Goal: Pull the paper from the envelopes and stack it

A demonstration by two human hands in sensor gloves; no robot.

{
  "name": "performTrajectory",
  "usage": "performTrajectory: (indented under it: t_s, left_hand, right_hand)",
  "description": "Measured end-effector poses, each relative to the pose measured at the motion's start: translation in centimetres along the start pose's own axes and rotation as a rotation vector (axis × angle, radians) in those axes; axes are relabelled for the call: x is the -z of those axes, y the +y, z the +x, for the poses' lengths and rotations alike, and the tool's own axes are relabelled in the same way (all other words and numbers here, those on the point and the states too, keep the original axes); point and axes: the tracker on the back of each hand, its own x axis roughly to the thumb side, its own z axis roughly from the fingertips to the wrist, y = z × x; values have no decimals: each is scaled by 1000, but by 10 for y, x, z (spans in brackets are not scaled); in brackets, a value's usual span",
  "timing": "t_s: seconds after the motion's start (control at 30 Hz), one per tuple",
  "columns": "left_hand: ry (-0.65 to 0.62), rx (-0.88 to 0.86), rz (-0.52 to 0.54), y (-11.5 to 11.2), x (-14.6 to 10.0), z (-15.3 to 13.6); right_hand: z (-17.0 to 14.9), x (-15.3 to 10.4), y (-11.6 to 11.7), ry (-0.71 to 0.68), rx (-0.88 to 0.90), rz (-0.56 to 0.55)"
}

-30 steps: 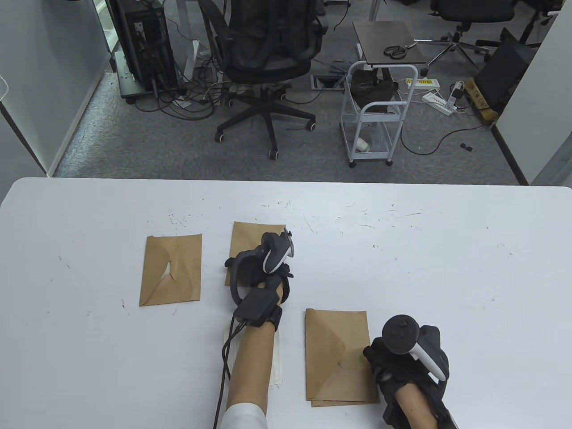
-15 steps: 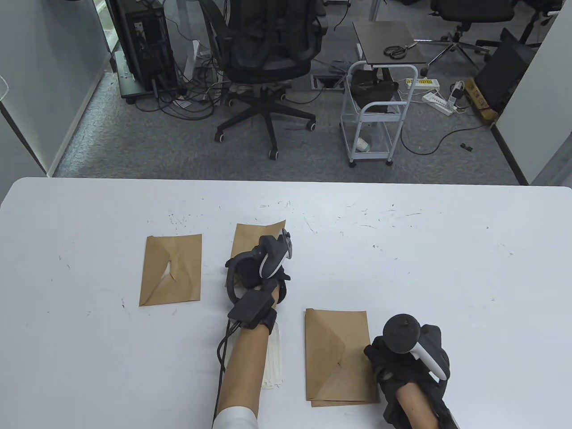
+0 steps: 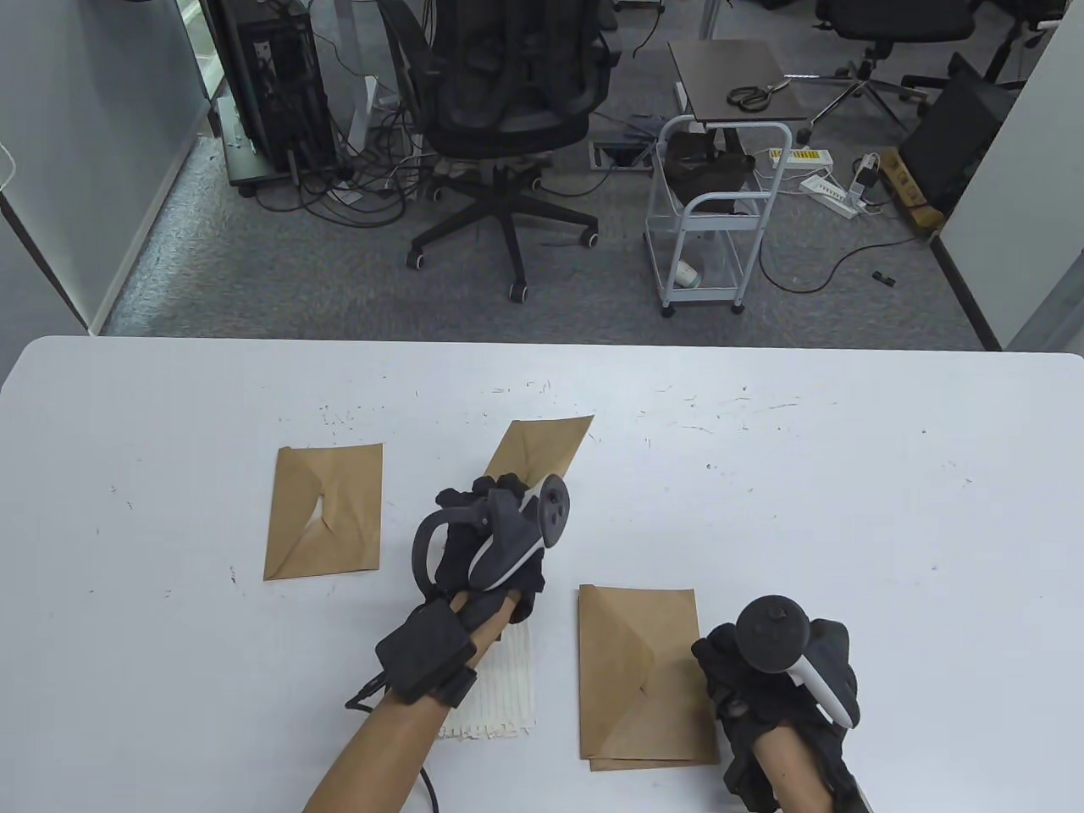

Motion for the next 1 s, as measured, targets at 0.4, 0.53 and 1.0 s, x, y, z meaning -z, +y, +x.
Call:
performTrajectory:
  t_s: [0.4,0.53,1.0]
  left_hand:
    - [-173,-109,274,59,-159,19]
    - [-164,-159,253,43,-169,27]
    - [-272,-199,228,14,-180,49]
  right_hand:
    - [21,-14,-3,-688,617,80]
    - [39,-21,16,-834,830,277]
    - [53,-35,42,-771,1088,-7]
